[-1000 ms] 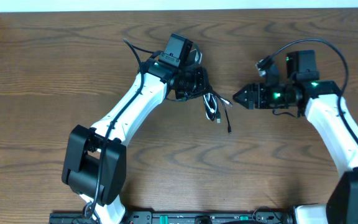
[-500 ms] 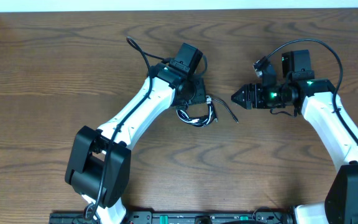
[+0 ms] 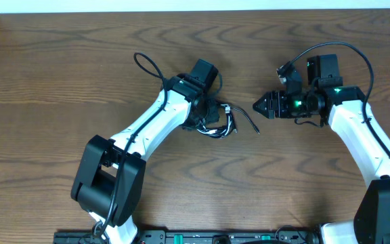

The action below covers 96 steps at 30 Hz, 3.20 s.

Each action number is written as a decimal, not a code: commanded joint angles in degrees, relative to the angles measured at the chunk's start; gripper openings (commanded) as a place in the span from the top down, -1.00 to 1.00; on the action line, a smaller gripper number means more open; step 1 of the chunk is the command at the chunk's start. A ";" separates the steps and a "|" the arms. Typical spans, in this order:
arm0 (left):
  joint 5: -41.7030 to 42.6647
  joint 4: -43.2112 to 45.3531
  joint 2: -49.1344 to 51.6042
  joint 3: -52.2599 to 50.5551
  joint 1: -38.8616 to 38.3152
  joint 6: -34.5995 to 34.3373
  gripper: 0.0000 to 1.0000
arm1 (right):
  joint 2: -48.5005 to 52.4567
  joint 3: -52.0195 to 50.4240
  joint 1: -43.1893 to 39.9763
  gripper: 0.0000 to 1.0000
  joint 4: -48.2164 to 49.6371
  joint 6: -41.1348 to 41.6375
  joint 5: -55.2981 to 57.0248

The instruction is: Untangle cables

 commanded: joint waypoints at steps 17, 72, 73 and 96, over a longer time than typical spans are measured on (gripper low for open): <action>5.27 16.70 3.02 -0.20 -0.28 15.43 -0.25 | 0.11 0.87 0.33 -0.32 -0.22 0.20 3.02; 47.39 19.87 -5.35 0.20 8.74 8.17 0.85 | 0.11 0.87 0.24 -0.48 11.89 2.54 -20.00; 47.63 19.87 -5.35 0.20 9.09 7.58 0.85 | 0.11 0.87 0.24 -0.48 11.87 2.54 -20.02; 49.46 23.34 -5.35 0.20 11.52 -18.60 0.85 | 0.15 0.76 8.72 -0.29 18.93 6.69 -8.44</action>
